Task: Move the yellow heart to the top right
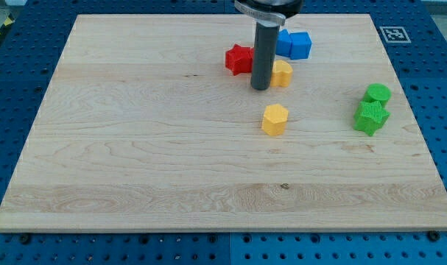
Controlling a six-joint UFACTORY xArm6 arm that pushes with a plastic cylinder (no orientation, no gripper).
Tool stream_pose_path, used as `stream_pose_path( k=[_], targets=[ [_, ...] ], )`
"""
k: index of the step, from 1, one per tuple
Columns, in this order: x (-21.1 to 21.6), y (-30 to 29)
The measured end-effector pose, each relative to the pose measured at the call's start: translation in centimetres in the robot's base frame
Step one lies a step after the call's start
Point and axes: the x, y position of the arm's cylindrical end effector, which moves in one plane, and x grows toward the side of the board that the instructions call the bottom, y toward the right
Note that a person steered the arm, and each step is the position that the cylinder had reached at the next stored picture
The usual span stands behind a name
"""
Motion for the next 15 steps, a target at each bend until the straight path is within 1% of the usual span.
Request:
stream_pose_path(
  k=[1, 2, 3, 4, 5, 6, 7, 8, 10, 11, 12, 13, 15],
  targets=[
    [-0.9, 3.3],
    [-0.8, 9.7],
    [-1.2, 13.6],
    [-2.4, 14.8],
    [-1.0, 15.8],
    [-0.8, 18.4],
    [-3.0, 19.1],
    [-3.8, 19.1],
    [-2.0, 18.3],
    [-2.1, 16.3],
    [-2.6, 16.1],
    [-3.9, 17.2],
    [-7.6, 16.9]
  ],
)
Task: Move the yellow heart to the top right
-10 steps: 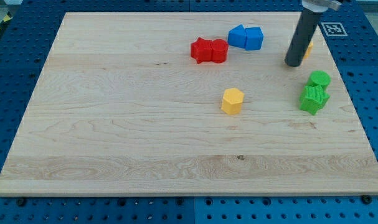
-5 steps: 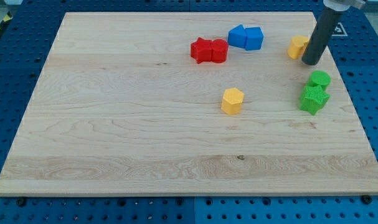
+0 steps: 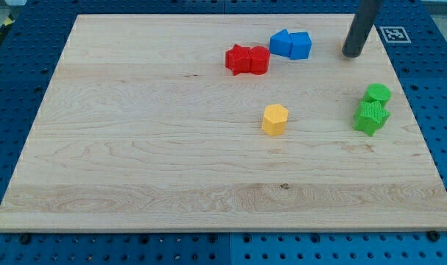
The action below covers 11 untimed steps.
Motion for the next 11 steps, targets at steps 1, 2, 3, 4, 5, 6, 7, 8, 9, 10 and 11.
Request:
stream_pose_path(
  k=[1, 2, 3, 4, 5, 6, 7, 8, 9, 10, 11],
  targets=[
    [-1.3, 0.0],
    [-1.0, 0.0],
    [-0.6, 0.6],
    [-0.7, 1.7],
    [-0.7, 3.4],
    [-1.6, 4.4],
    [-1.9, 4.4],
    [-1.9, 4.0],
    [-2.2, 3.7],
    [-2.3, 3.6],
    [-2.4, 2.7]
  ],
)
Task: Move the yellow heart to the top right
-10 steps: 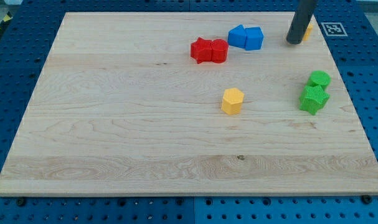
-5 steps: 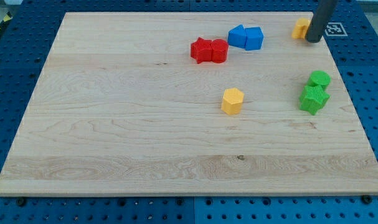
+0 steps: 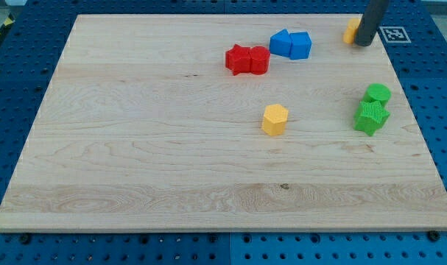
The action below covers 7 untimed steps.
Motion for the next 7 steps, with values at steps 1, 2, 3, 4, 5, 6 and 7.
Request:
stream_pose_path(
  k=[1, 2, 3, 4, 5, 6, 7],
  targets=[
    [0.0, -1.7],
    [-0.2, -1.7],
    [-0.6, -1.7],
    [-1.2, -1.7],
    [-1.8, -1.7],
    [-1.9, -1.7],
    [-2.8, -1.7]
  ],
)
